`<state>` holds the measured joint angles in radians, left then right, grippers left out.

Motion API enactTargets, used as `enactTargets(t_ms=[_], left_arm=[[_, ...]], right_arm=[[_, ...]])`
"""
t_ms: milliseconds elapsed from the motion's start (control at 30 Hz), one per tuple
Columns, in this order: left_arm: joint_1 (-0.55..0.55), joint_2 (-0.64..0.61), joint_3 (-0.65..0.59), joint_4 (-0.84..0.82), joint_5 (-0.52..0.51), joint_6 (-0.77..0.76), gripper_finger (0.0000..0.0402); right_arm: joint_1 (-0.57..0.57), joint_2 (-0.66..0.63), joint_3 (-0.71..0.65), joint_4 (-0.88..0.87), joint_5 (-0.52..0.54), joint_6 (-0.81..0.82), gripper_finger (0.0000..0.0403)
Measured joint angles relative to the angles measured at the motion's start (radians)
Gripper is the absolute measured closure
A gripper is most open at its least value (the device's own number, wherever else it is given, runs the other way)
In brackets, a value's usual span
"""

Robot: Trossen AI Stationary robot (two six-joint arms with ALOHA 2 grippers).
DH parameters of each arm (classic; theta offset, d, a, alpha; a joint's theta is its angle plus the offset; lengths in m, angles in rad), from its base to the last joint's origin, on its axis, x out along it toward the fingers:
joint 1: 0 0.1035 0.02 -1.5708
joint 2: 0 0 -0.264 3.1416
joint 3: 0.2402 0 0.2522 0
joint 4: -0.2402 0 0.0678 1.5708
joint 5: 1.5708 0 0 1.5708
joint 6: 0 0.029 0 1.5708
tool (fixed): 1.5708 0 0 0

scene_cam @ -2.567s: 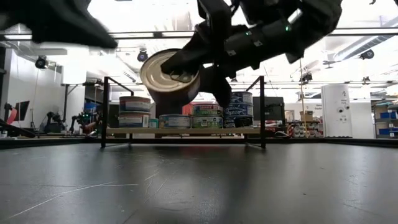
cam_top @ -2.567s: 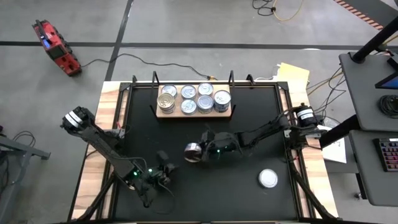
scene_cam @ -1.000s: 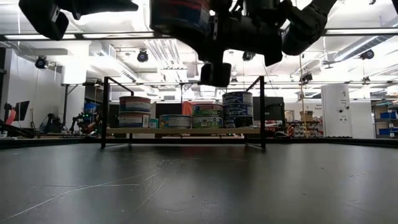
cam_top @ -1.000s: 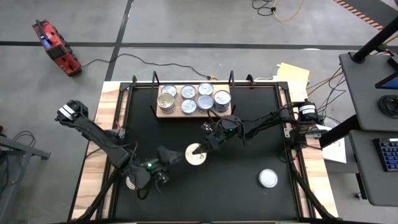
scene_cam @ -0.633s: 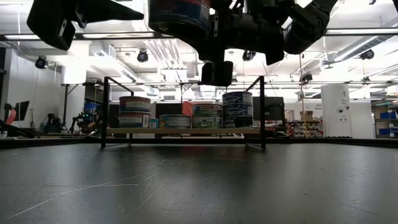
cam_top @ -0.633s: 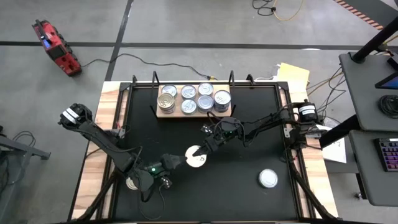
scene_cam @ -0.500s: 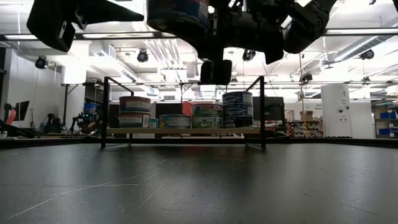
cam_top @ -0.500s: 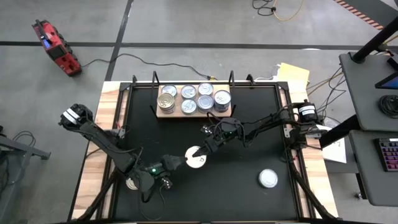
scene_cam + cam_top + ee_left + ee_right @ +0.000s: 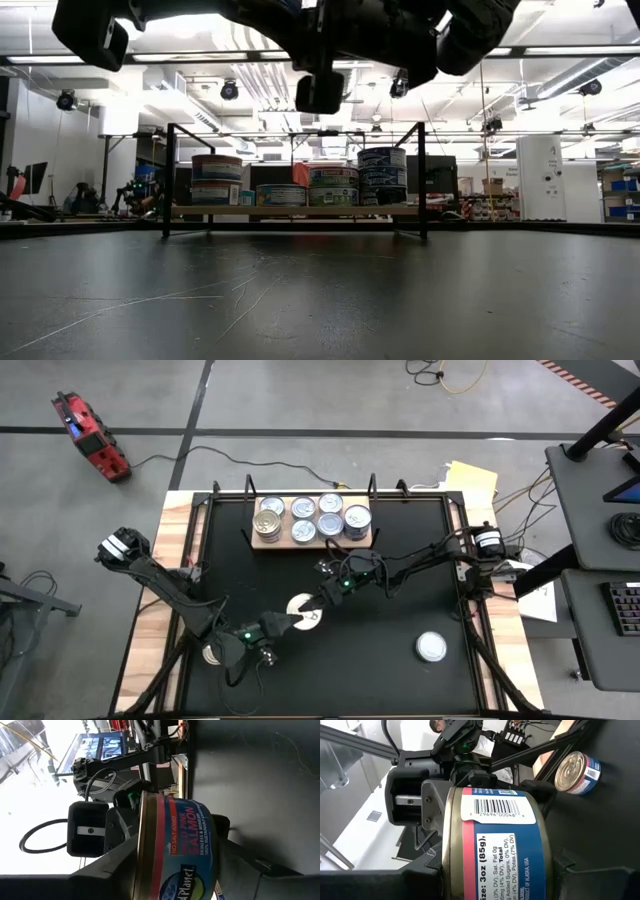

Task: Stack canned seafood by type on shelf
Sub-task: Stack the blue tuna can on top of the other blue tuna cans on the shelf

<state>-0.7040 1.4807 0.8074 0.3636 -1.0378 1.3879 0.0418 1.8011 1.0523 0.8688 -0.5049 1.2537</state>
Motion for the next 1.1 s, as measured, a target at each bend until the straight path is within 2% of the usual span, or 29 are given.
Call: enactTargets(t_ms=[167,267,467,633,900,1100], left_arm=[[-0.001,0.007,0.0,-0.002,-0.001,0.023,0.0227],[-0.001,0.008,0.0,-0.002,-0.001,0.022,0.0227],[-0.004,0.008,0.0,0.002,-0.002,-0.016,0.0227],[-0.017,0.008,0.0,-0.001,-0.01,-0.083,0.0227],[-0.024,-0.001,-0.003,0.0,-0.126,-0.244,0.0227],[-0.026,-0.037,-0.008,-0.027,-0.141,-0.316,0.0227]], right_arm=[[0.006,0.009,0.008,-0.005,-0.001,0.032,0.0228],[0.006,0.011,0.007,-0.004,0.0,0.029,0.0226],[0.006,0.012,0.007,-0.003,0.012,-0.015,0.0142],[0.006,0.012,0.007,-0.003,0.011,-0.04,0.0106],[0.006,0.012,0.007,-0.008,0.012,-0.049,0.0105],[0.004,0.012,0.009,-0.011,0.017,-0.047,0.0121]])
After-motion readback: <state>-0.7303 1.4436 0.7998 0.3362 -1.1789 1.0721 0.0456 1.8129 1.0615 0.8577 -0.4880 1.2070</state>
